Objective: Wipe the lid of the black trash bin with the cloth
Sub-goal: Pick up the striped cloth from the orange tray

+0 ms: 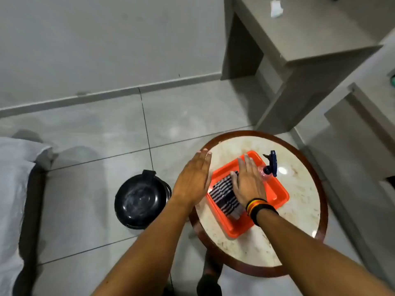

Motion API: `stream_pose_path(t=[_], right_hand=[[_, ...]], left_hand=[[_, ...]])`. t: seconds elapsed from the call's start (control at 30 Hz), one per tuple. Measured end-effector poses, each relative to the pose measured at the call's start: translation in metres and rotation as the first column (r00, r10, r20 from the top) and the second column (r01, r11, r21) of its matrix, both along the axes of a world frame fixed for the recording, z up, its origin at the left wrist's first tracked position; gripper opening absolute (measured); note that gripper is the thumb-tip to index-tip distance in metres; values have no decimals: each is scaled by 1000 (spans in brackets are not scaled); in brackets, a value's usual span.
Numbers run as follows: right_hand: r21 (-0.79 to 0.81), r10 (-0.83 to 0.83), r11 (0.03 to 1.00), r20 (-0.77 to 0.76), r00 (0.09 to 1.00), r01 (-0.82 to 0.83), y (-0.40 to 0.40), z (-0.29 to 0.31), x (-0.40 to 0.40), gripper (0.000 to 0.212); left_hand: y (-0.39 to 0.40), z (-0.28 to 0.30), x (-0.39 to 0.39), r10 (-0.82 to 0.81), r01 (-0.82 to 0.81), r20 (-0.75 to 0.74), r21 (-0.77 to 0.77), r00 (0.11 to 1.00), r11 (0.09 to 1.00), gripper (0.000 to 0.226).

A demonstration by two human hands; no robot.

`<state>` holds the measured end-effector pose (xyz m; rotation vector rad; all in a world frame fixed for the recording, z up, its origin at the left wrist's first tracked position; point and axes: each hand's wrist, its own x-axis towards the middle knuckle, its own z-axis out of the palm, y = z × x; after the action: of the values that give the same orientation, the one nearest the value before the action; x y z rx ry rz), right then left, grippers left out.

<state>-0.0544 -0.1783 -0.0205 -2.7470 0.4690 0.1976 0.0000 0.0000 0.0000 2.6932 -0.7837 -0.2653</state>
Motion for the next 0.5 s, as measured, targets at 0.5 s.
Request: stream_pose_path(t=[0.5], right_hand=[[343,-840,362,-284,463,866,-25,-124,-30,62]], left_hand=[[-109,-148,-14,123,-90,-246,141,962,986,45]])
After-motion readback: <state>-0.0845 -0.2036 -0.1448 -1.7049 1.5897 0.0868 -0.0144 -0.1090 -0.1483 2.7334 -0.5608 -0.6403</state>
